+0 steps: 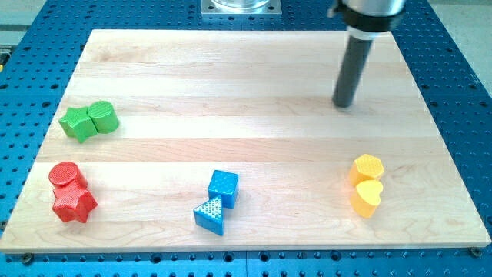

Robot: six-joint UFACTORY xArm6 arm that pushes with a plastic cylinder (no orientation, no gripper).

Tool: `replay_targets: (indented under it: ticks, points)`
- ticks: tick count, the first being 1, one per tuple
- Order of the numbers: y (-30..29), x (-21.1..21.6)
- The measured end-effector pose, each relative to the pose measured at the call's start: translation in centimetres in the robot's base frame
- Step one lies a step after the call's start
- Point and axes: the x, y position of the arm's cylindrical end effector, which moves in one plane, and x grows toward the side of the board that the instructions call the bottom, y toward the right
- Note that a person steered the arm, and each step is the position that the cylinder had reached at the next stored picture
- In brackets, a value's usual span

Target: Push the yellow blocks upwards

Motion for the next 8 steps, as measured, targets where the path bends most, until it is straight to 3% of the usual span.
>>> replay_targets:
  ticks: [1, 3, 4, 6, 8]
  points:
    - [0.8, 5.7]
    - [13.6, 8.9]
    - [13.8, 12.3]
    - [13.8, 12.7]
    - [10.2, 19.6]
